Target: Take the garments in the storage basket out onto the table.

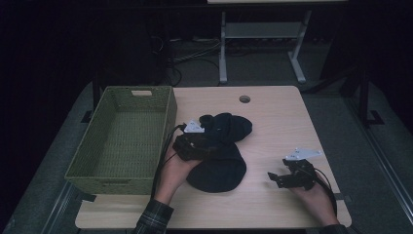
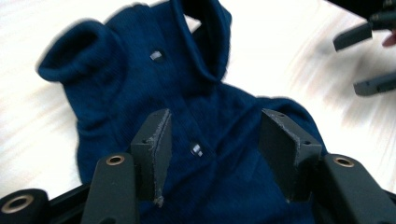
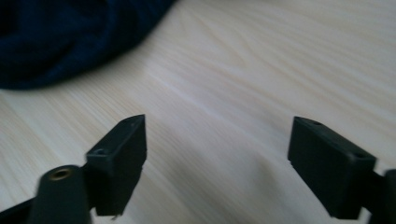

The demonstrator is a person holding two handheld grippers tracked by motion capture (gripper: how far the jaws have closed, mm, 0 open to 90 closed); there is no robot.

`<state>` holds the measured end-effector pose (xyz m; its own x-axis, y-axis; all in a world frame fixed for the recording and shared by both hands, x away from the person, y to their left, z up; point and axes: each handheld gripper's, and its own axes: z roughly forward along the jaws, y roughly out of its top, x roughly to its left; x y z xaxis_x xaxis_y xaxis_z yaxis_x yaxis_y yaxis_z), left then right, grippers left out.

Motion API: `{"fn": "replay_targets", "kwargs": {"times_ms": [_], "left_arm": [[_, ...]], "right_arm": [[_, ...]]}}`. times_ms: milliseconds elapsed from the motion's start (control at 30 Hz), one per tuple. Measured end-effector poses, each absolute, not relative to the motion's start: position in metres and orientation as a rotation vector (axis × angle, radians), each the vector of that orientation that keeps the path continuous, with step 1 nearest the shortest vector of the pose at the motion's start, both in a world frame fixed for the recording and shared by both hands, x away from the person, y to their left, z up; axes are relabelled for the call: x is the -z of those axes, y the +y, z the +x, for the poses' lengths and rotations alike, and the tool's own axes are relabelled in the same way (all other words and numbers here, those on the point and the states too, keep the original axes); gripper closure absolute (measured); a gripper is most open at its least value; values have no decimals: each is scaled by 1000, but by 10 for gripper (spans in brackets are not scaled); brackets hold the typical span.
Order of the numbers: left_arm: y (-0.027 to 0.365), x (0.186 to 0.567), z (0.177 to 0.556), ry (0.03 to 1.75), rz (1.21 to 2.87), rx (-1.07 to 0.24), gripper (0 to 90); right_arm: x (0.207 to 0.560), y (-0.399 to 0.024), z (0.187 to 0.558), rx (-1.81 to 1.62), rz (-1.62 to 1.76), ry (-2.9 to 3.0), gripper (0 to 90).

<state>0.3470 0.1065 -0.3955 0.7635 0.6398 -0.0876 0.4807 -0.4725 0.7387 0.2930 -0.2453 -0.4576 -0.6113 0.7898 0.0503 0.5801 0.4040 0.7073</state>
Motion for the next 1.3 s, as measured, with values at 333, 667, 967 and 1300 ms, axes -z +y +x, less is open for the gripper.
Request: {"fn": "replay_targets", "kwargs": {"times_ms": [333, 667, 967, 1300], "left_arm": [[110, 413, 336, 838, 2176, -234, 421], [110, 416, 335, 837, 2190, -229, 404], [111, 416, 335, 834, 2192, -233, 402], [106, 416, 331, 823, 2206, -236, 403]], "right_arm": [[448, -207, 309, -1149, 1095, 2459, 419], [451, -174, 330, -1184, 1051, 2530, 569], [457, -171, 338, -1145, 1076, 2565, 836], [447, -193, 331, -1108, 1122, 2549, 849]]}}
